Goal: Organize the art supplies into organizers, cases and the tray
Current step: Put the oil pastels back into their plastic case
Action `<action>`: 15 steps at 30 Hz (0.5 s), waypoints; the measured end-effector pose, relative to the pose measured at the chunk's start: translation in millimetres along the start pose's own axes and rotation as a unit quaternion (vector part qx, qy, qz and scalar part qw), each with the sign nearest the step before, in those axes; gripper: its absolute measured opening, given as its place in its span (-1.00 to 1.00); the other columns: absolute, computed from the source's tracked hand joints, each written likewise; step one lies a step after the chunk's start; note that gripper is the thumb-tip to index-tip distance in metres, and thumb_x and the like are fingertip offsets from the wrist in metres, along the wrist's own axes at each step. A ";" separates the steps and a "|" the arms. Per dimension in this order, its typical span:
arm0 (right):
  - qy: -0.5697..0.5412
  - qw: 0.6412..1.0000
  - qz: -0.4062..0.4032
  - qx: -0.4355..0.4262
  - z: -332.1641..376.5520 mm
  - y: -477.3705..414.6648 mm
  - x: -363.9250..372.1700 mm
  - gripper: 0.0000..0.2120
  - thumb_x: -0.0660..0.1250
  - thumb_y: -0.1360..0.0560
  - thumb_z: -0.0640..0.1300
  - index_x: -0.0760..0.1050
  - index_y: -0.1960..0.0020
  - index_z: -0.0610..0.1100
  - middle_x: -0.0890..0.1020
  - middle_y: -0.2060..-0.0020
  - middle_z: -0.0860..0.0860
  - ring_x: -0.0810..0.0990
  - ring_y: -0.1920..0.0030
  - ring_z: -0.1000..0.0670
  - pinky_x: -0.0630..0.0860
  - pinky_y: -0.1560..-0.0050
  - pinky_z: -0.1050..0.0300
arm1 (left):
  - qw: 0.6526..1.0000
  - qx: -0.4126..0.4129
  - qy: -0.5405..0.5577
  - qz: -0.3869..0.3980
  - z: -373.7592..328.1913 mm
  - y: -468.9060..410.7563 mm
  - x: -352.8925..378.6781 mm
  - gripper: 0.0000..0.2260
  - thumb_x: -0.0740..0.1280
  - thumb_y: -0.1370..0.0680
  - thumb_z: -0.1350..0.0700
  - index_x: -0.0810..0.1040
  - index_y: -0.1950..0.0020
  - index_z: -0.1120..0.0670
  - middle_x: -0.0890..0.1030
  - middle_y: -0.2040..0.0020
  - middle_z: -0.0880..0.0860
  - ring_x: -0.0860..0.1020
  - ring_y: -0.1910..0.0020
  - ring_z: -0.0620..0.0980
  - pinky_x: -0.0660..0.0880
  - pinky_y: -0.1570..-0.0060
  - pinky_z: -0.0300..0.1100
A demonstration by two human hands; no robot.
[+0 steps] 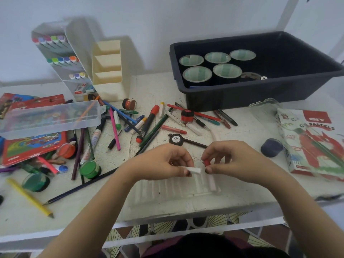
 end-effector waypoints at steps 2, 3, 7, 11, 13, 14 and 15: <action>0.008 1.000 0.002 -0.003 0.3 -0.2 0.9 -0.84 0.49 -0.37 -0.07 0.57 0.09 0.10 0.64 0.20 0.18 0.56 0.19 0.23 0.42 0.21 0.37 | 1.000 -0.001 -0.007 -0.012 0.9 -0.1 1.2 -0.92 0.38 -0.51 0.20 0.59 0.02 0.05 0.66 0.15 -0.08 0.62 0.12 -0.15 0.53 -0.04 -0.20; 0.015 1.000 0.001 -0.005 0.8 -0.4 1.5 -0.84 0.49 -0.37 -0.06 0.57 0.10 0.11 0.64 0.20 0.18 0.55 0.18 0.23 0.42 0.20 0.36 | 1.000 -0.001 -0.010 -0.015 1.0 -0.1 2.0 -0.92 0.38 -0.51 0.20 0.59 0.03 0.04 0.66 0.16 -0.09 0.61 0.12 -0.18 0.53 -0.03 -0.21; 0.076 0.997 -0.011 -0.009 1.7 -2.2 3.2 -0.80 0.48 -0.37 -0.03 0.53 0.10 0.21 0.53 0.10 0.15 0.49 0.14 0.16 0.38 0.16 0.31 | 1.000 -0.003 -0.016 -0.026 2.8 0.3 5.9 -0.90 0.38 -0.51 0.20 0.58 0.05 0.01 0.65 0.16 -0.09 0.59 0.14 -0.21 0.53 -0.01 -0.22; 0.095 0.995 -0.013 -0.011 -2.2 -0.4 3.7 -0.76 0.48 -0.37 -0.02 0.48 0.07 0.23 0.48 0.13 0.16 0.47 0.20 0.16 0.36 0.19 0.36 | 0.999 -0.005 -0.026 -0.041 4.1 1.9 7.8 -0.91 0.38 -0.51 0.17 0.58 0.05 -0.02 0.63 0.18 -0.11 0.55 0.20 -0.29 0.47 0.09 -0.32; 0.095 0.995 -0.017 -0.010 -4.5 0.5 4.4 -0.75 0.48 -0.37 -0.01 0.47 0.06 0.22 0.47 0.15 0.16 0.45 0.23 0.17 0.35 0.21 0.36 | 0.999 -0.003 -0.027 -0.047 3.4 2.5 8.3 -0.90 0.39 -0.50 0.18 0.58 0.05 -0.02 0.64 0.18 -0.10 0.54 0.22 -0.30 0.44 0.13 -0.36; 0.095 0.995 -0.018 -0.007 -5.4 0.3 4.9 -0.75 0.48 -0.37 0.00 0.46 0.05 0.21 0.47 0.15 0.16 0.45 0.24 0.18 0.35 0.22 0.36 | 0.998 0.000 -0.031 -0.052 2.6 2.7 8.3 -0.89 0.39 -0.50 0.19 0.59 0.05 -0.02 0.64 0.18 -0.10 0.54 0.22 -0.30 0.42 0.14 -0.39; 0.096 0.995 -0.019 -0.005 -6.4 0.1 5.4 -0.74 0.48 -0.37 0.00 0.46 0.03 0.20 0.47 0.15 0.16 0.44 0.24 0.18 0.34 0.22 0.37 | 0.997 0.005 -0.038 -0.060 1.3 2.8 8.1 -0.87 0.39 -0.50 0.20 0.60 0.05 -0.03 0.64 0.18 -0.11 0.54 0.21 -0.31 0.40 0.15 -0.41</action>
Point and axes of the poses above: each hand's wrist, its own y-axis away from the middle knuckle, its own x-axis out of the palm, z = x × y, the point moved 2 cm from there along -y, towards the middle knuckle
